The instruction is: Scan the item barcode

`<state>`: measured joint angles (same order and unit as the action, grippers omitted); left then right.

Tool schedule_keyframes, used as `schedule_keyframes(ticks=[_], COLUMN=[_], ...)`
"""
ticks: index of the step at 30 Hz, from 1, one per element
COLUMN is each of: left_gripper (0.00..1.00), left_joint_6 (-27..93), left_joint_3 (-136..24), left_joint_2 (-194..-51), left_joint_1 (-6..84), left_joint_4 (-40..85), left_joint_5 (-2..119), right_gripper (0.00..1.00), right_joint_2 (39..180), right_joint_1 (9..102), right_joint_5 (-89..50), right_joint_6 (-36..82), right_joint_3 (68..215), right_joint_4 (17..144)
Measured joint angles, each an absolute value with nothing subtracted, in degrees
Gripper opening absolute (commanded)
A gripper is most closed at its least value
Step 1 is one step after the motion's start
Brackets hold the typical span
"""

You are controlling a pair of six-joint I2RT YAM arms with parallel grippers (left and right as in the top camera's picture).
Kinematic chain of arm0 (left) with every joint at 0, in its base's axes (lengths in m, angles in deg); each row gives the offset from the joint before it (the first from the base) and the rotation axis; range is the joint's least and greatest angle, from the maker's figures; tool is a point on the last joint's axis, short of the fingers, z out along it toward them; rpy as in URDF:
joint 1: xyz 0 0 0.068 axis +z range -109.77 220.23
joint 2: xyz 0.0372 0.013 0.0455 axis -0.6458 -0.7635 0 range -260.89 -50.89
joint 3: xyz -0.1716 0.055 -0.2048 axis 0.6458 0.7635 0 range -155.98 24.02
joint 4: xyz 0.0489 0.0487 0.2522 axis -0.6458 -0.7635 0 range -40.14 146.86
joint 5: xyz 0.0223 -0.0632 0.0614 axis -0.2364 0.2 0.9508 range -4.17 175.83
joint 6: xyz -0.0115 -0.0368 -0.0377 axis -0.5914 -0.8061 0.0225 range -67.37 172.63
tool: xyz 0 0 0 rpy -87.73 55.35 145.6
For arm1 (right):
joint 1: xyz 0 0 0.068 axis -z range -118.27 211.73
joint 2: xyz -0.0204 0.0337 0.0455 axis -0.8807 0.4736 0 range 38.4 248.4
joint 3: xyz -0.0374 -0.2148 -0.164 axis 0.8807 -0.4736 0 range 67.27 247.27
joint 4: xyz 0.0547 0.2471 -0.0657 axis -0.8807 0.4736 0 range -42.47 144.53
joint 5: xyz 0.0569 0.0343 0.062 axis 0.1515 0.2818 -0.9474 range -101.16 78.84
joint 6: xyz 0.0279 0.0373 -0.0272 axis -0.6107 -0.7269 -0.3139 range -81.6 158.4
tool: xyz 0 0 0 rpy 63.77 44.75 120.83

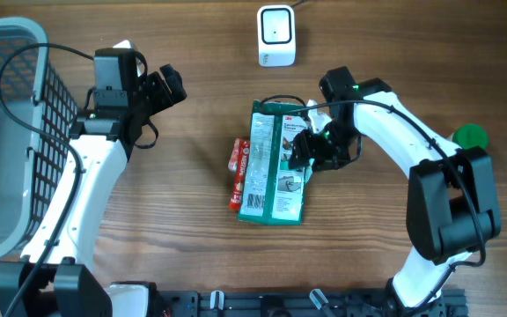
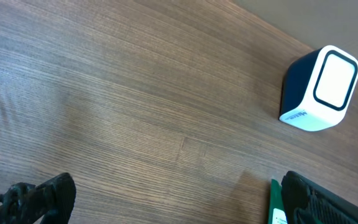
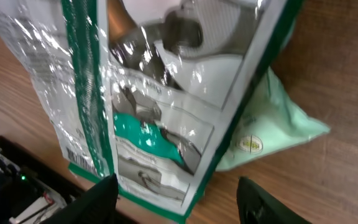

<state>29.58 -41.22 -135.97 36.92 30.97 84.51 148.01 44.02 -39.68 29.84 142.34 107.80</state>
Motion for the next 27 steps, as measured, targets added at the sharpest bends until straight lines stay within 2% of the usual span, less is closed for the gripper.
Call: schedule_keyframes(ticks=[3, 8, 9, 10, 11, 12, 13, 27], left_gripper=[1.00, 1.00, 0.86, 0.56, 0.31, 0.11, 0.04, 0.04], left_joint_6=[29.21, 28.95, 28.95, 28.95, 28.79, 28.62, 28.95, 26.98], left_joint_3=[-41.22, -41.22, -41.22, -41.22, -41.22, -41.22, -41.22, -41.19], left_joint_2=[-135.97, -136.27, -136.53, -137.04, -137.65, -138.20, -138.96, -146.17], left_joint_1=[36.92, 36.57, 36.22, 35.58, 34.82, 34.10, 33.09, 20.11], left_joint_4=[31.69, 28.29, 27.59, 26.69, 25.75, 24.94, 23.72, 17.99], left_joint_5=[83.53, 72.10, 70.52, 68.69, 67.35, 66.52, 65.65, 66.00], right_gripper=[0.61, 0.61, 0.61, 0.61, 0.61, 0.61, 0.61, 0.61], right_joint_2=[148.01, 148.01, 148.01, 148.01, 148.01, 148.01, 148.01, 148.01], right_joint_1=[44.02, 43.97, 43.97, 43.97, 43.97, 43.97, 43.97, 43.97], right_joint_5=[-39.65, -39.68, -39.68, -39.65, -39.65, -39.68, -39.72, -43.15], right_joint_6=[29.67, 29.40, 29.40, 29.38, 29.38, 29.43, 29.40, 29.40], right_joint_3=[142.29, 141.49, 141.03, 140.28, 139.45, 138.88, 138.45, 138.05], right_joint_4=[107.82, 106.14, 105.63, 105.02, 104.45, 104.19, 103.99, 101.37])
